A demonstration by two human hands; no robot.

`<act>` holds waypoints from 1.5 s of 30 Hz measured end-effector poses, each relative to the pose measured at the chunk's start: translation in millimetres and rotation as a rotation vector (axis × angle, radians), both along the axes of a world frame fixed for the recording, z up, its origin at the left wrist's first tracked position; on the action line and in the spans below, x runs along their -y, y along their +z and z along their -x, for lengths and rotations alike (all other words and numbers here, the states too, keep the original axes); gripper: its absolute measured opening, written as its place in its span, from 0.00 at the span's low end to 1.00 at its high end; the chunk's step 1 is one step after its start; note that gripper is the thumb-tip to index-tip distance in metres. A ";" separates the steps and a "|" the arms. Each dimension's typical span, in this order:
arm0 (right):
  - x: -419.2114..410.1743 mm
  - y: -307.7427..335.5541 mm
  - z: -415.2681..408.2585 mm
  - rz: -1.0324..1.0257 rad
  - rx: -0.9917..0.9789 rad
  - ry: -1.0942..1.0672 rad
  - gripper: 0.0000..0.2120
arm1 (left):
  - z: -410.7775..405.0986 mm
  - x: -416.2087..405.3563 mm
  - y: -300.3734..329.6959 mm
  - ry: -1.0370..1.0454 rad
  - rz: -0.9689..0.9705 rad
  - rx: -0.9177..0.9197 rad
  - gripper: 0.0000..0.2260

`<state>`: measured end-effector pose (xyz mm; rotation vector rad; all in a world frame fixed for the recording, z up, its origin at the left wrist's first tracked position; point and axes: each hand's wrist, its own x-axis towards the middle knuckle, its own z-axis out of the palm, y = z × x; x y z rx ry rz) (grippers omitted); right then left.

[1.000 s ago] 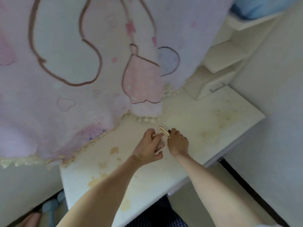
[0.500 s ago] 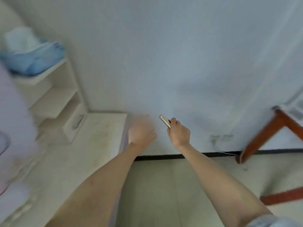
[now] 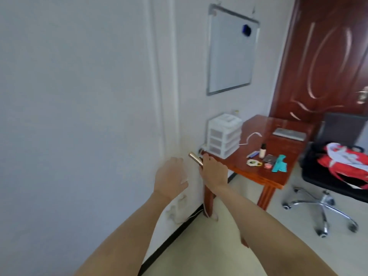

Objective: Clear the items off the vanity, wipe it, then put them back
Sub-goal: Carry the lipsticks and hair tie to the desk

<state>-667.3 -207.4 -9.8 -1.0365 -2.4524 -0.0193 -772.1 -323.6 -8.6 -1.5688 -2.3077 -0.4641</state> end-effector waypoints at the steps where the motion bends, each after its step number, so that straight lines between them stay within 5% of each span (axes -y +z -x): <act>1: -18.6 4.0 -4.3 -0.010 0.007 -0.043 0.15 | -1.4 -23.1 3.2 -0.036 -0.013 -0.013 0.27; 22: -299.2 -35.2 -11.5 0.159 0.064 -0.719 0.14 | 45.4 -382.8 -26.0 -0.559 0.124 -0.006 0.25; 35: -491.3 -112.0 7.4 0.327 0.090 -0.694 0.18 | 47.3 -564.2 -98.2 -0.496 0.270 0.074 0.24; 45: -570.8 -174.8 27.5 0.561 0.120 -0.693 0.14 | 51.2 -639.5 -182.1 -0.490 0.527 0.132 0.32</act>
